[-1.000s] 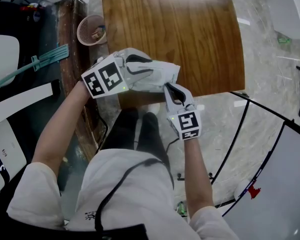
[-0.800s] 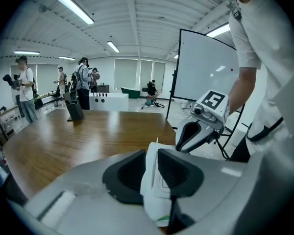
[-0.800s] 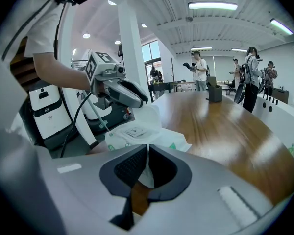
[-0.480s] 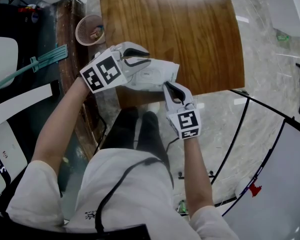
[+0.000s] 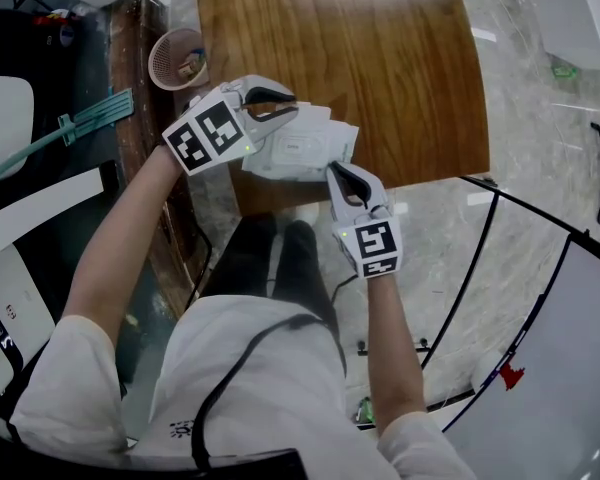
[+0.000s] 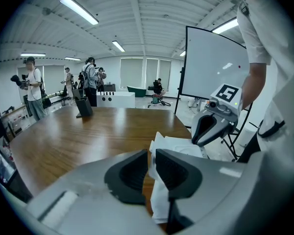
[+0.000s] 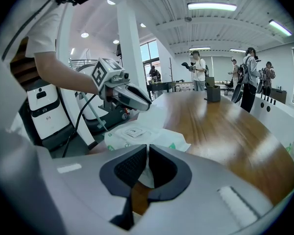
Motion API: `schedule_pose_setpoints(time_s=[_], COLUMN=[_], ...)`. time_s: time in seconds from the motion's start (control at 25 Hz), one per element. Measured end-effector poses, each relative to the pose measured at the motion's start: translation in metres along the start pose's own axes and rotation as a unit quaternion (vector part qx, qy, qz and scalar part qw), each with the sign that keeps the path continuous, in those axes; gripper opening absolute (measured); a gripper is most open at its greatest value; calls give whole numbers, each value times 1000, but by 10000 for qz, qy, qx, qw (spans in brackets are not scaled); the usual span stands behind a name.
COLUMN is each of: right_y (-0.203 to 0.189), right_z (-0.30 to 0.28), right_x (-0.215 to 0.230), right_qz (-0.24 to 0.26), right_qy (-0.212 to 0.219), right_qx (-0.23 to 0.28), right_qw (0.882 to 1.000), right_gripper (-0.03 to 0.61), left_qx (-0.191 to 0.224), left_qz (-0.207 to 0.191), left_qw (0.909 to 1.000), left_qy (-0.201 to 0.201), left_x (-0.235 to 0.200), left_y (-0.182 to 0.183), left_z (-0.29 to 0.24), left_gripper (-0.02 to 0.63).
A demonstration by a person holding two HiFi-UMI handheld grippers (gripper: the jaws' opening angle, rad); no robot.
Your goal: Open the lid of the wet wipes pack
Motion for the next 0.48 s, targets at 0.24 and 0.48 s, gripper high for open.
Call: schedule_pose_setpoints(time_s=[0.24, 0.48], right_y=[9, 17], right_z=[6, 16], right_x=[-3, -1], right_qz=[-22, -147], right_qy=[-119, -251], right_qx=[95, 237], right_qw=[9999, 9993], right_gripper=[21, 21], left_qx=[-14, 27], left_qz=[117, 424], left_qw=[9998, 9987], left_qy=[182, 268], left_x=[-8, -17], left_y=[-8, -16], left_z=[-6, -12], left_gripper=[67, 77])
Point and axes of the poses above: the fingertips, and each gripper's own axes: z backward along the fingers, x to its right, y out of its top, the point moved 9 cm from there along z, backward along the fingers, and after that the axes turned 6 degrees about z, right-handed, at the moved point
